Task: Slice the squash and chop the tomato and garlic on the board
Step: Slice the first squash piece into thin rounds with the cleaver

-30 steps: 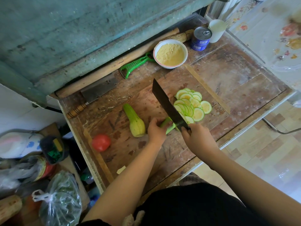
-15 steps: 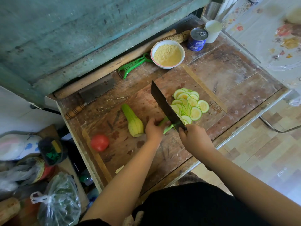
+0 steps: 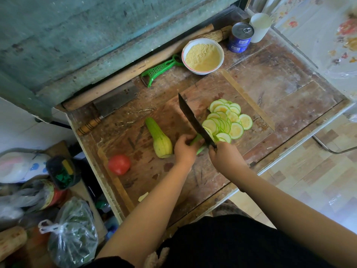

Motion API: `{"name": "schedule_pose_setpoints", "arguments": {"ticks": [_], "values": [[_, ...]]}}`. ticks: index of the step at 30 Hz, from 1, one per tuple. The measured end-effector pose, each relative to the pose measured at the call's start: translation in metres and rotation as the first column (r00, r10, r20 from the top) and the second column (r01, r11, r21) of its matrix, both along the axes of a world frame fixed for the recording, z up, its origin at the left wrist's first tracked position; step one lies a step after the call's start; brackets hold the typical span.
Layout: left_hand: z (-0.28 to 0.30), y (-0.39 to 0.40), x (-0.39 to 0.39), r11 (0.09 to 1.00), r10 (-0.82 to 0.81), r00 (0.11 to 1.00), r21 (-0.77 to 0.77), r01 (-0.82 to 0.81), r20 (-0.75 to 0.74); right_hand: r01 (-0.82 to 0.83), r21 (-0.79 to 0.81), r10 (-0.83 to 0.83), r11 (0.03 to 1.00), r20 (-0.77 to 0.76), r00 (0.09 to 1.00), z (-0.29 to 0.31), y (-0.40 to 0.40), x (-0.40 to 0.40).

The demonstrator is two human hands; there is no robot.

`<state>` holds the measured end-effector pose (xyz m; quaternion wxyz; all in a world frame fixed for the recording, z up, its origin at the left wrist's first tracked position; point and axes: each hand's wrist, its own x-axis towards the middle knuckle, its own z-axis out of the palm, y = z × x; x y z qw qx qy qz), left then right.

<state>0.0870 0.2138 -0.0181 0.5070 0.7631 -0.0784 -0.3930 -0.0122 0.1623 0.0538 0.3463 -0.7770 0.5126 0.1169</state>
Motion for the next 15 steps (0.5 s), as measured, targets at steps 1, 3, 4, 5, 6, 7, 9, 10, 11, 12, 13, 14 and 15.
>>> {"name": "schedule_pose_setpoints", "arguments": {"ticks": [1,3,4,5,6,7,9,10,11,12,13,14,15], "values": [[-0.001,0.001,-0.001,1.000,-0.006,1.000,-0.009,0.006,0.010,0.006,0.002,-0.006,1.000,-0.006,1.000,-0.002,0.000,0.002],[-0.002,0.003,-0.001,0.999,-0.034,0.998,-0.010,0.035,0.048,0.016,0.000,-0.016,1.000,-0.002,1.000,-0.005,0.000,0.003],[-0.003,0.004,-0.001,0.998,-0.058,0.996,-0.002,0.058,0.066,0.020,0.003,-0.020,1.000,0.006,1.000,-0.006,0.000,0.002],[-0.005,0.005,-0.001,0.997,-0.083,0.994,0.005,0.083,0.074,0.025,0.009,-0.026,1.000,0.019,0.999,-0.005,0.000,0.000],[-0.005,0.006,-0.001,0.994,-0.106,0.992,0.010,0.105,0.072,0.032,0.014,-0.033,0.999,0.036,0.999,-0.003,-0.001,-0.002],[-0.005,0.006,-0.001,0.993,-0.122,0.990,0.020,0.120,0.068,0.041,0.018,-0.042,0.999,0.054,0.998,-0.001,-0.002,-0.004],[-0.004,0.005,0.000,0.992,-0.119,0.991,0.041,0.116,0.063,0.044,0.011,-0.045,0.999,0.078,0.996,0.004,-0.003,-0.006],[-0.003,0.005,0.000,0.994,-0.104,0.993,0.042,0.102,0.061,0.035,-0.003,-0.034,0.999,0.081,0.996,0.007,-0.003,-0.008],[-0.003,0.005,0.000,0.995,-0.090,0.994,0.040,0.088,0.056,0.025,-0.015,-0.024,1.000,0.082,0.996,0.010,-0.002,-0.009],[-0.001,0.005,0.000,0.996,-0.080,0.996,0.036,0.078,0.047,0.019,-0.022,-0.017,1.000,0.082,0.996,0.012,-0.002,-0.011],[-0.001,0.005,0.000,0.997,-0.073,0.997,0.030,0.072,0.039,0.015,-0.027,-0.013,1.000,0.081,0.997,0.014,-0.001,-0.014],[0.000,0.005,0.000,0.997,-0.068,0.997,0.022,0.067,0.034,0.011,-0.033,-0.008,0.999,0.079,0.997,0.015,0.000,-0.015],[-0.001,0.004,0.001,0.998,-0.064,0.997,0.016,0.063,0.030,0.006,-0.041,-0.003,0.999,0.078,0.997,0.017,0.001,-0.017]]}}
